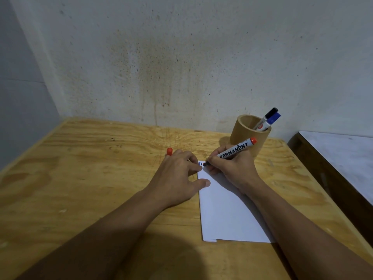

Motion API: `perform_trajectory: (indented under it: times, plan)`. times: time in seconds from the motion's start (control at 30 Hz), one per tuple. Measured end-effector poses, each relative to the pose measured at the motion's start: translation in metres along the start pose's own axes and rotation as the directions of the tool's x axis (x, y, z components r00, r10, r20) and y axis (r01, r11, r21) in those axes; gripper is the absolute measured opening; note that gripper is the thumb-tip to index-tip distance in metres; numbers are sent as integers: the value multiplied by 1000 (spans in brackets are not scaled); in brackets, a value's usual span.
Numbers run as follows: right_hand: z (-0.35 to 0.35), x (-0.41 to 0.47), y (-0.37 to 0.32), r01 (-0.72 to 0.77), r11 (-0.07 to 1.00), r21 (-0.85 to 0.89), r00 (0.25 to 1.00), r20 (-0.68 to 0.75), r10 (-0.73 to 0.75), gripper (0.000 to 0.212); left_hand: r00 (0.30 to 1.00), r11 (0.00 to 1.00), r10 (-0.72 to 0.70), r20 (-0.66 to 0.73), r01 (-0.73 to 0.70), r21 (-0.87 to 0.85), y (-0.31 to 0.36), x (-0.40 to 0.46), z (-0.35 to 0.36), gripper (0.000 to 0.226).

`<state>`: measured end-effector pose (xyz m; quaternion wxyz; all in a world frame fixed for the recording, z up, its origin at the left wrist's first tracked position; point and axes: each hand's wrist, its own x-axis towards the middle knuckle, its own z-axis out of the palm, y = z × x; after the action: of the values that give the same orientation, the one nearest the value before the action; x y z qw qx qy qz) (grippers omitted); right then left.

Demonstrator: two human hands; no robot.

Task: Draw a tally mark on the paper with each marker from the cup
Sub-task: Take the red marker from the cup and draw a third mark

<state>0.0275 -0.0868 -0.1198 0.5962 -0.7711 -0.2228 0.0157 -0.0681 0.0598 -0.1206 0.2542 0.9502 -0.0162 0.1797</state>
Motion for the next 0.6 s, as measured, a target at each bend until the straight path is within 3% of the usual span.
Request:
perform_trajectory:
  times: [0.2,0.3,0.37,0.47,0.6]
  plan:
    - [0,-4,-7,17,998,66,999,-36,-15,9,998,999,33,-60,-36,-40,-1,-2,1,43]
    - [-3,-8,-12,-1,958,287,997,-69,22,19,955,996,6,-298,-32,-83,-4,1,-4,36]
    - [-4,-10,-12,-7,934,356,997,-73,35,19,909,995,-86,-407,59,-77,-11,6,-8,38]
    - [-5,-8,-12,-1,936,352,996,-80,31,14,901,973,-232,-367,213,-92,-27,13,-12,32]
    - [-9,-8,-23,-48,883,467,996,-43,77,9,893,932,-332,-303,262,-249,-30,12,-18,15]
